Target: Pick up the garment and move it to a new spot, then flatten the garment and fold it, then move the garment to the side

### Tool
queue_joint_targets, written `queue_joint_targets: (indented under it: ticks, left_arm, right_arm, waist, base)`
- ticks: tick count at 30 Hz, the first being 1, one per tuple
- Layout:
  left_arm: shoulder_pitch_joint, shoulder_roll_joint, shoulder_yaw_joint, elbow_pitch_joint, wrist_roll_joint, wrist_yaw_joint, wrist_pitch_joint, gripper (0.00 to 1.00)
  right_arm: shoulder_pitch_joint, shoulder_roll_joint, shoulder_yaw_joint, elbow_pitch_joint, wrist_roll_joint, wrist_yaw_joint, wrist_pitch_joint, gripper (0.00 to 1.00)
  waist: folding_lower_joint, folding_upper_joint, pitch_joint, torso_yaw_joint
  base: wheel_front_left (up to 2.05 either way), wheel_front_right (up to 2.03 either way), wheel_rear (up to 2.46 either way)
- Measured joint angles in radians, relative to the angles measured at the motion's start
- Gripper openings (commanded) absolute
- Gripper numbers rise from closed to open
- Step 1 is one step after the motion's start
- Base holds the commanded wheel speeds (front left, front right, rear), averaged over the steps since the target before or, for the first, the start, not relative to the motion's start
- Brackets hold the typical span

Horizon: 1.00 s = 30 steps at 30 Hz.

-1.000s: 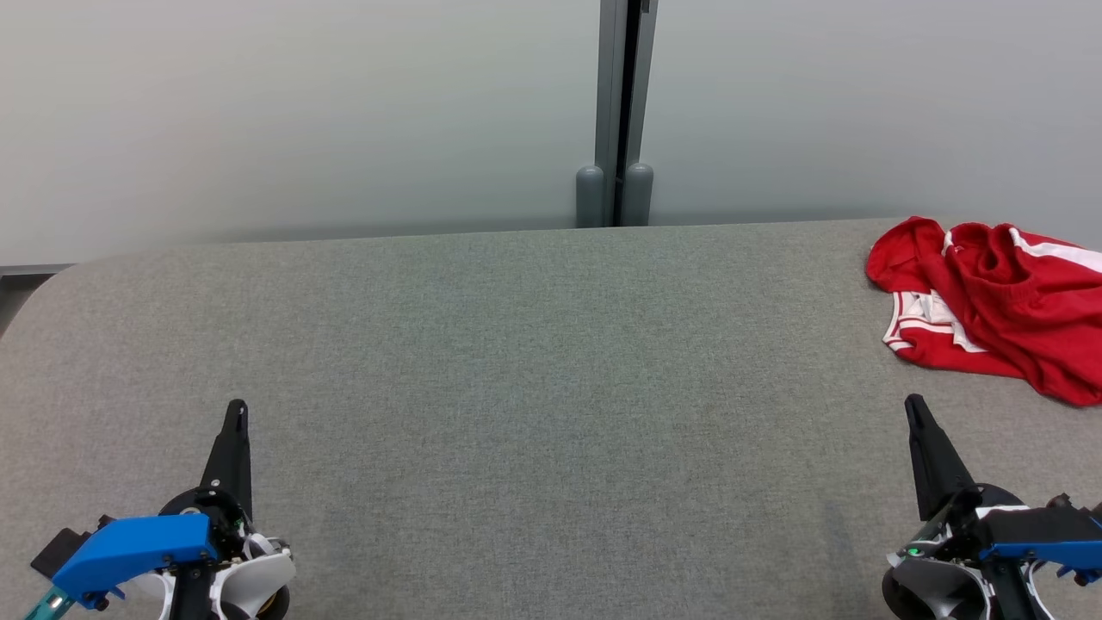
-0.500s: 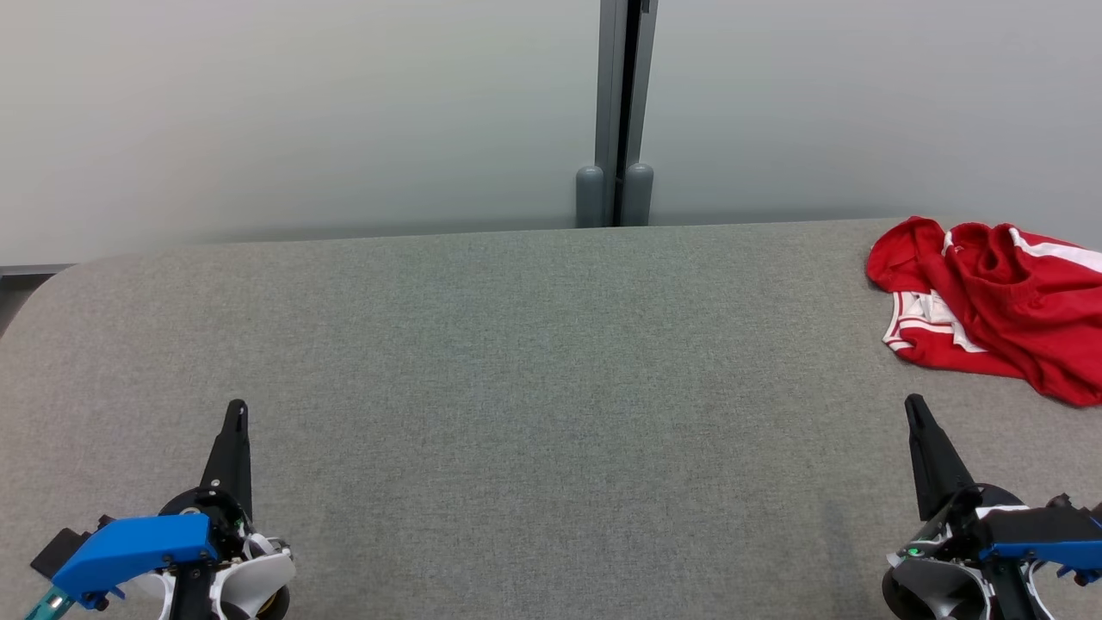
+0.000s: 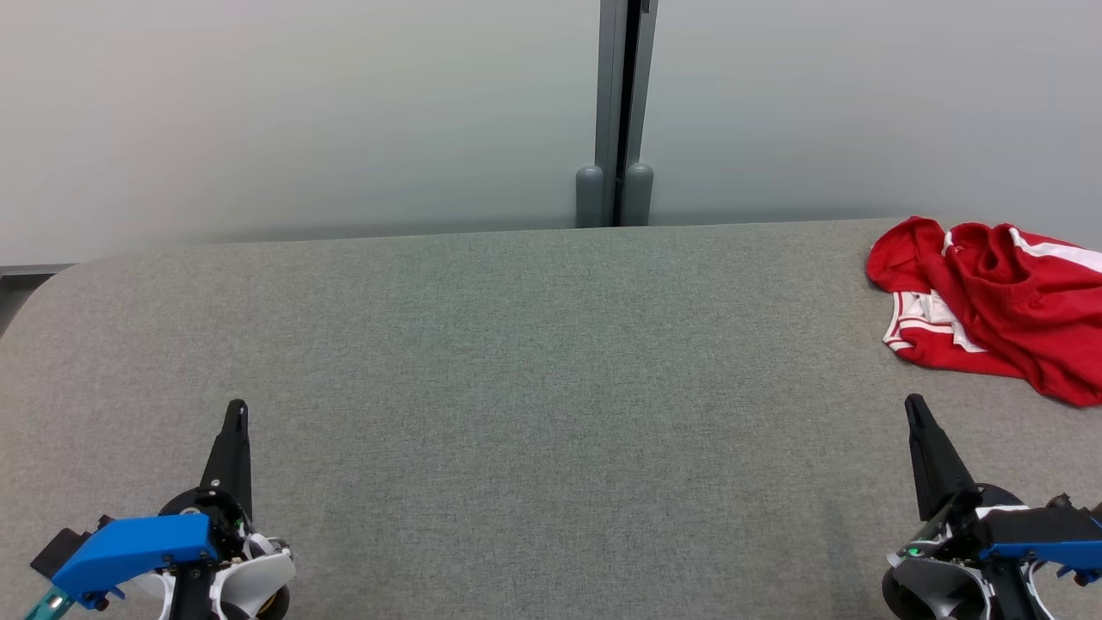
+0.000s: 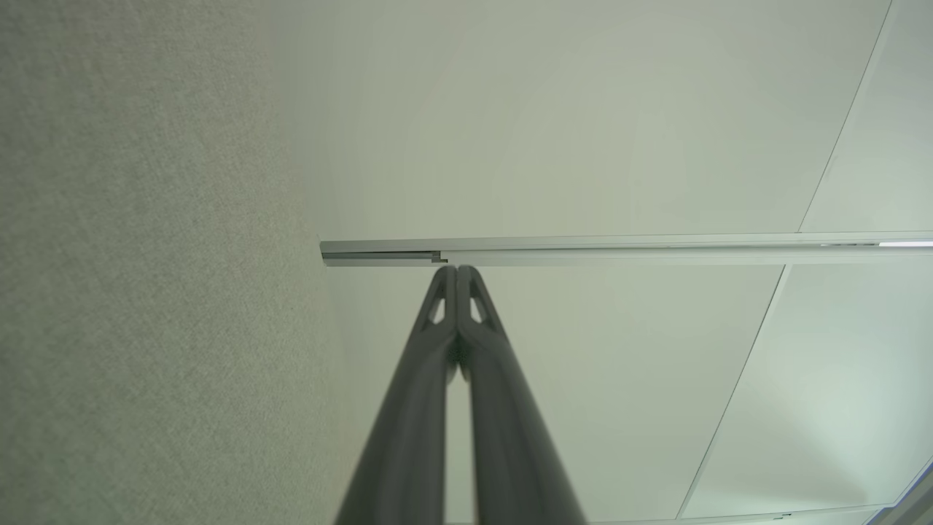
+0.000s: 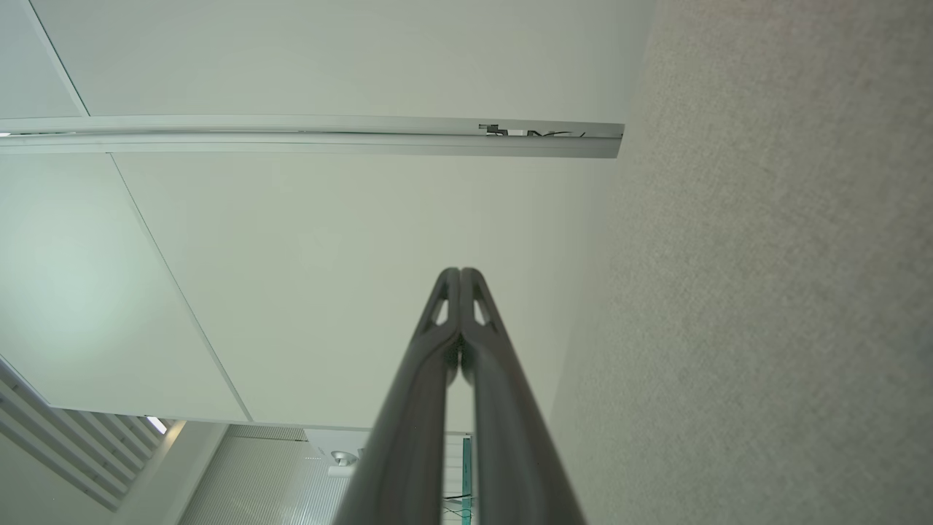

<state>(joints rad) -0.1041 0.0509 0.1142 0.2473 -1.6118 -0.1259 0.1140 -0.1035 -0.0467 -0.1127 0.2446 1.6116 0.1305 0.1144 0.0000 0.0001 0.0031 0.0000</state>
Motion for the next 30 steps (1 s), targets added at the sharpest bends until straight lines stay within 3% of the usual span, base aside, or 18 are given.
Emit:
queue_joint_targets:
  ticks: [30]
  left_arm:
    - [0.000,0.000,0.000,0.000,0.000,0.000,0.000,0.00]
  right_arm:
    - [0.000,0.000,0.000,0.000,0.000,0.000,0.000,0.00]
  waist:
    - [0.0000,0.0000,0.000,0.000]
  base:
    - [0.00,0.00,0.00]
